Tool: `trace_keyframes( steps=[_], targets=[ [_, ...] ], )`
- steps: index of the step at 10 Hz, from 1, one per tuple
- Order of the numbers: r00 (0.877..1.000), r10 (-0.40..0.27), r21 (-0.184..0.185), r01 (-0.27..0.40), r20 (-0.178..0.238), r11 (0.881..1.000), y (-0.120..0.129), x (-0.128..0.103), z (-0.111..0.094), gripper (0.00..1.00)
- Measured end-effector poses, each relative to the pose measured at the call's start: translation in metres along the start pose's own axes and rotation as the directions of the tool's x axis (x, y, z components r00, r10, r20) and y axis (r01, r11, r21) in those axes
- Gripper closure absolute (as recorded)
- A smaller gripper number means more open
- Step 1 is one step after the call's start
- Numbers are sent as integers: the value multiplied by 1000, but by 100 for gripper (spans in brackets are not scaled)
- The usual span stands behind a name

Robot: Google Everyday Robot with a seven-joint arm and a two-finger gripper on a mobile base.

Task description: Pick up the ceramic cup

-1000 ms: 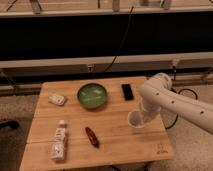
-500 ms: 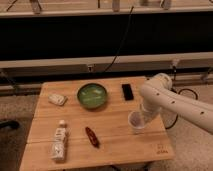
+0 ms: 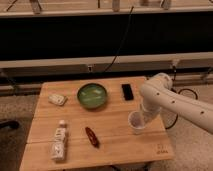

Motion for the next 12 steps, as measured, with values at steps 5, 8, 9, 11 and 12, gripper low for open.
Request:
trace_keyframes(
  steps=[5,8,9,11,12],
  targets=[
    [999,28,67,-30,31,997,-14,-1,-33,100],
    [998,49,105,-51,26,993,-18,-4,-60,100],
    [999,49,120,-52,23,991,-19,-5,-69,100],
    [999,42,137,-43,11,990,-21,-7,-81,100],
    [999,32,146,-32,4,989,-22,-7,-87,100]
  ],
)
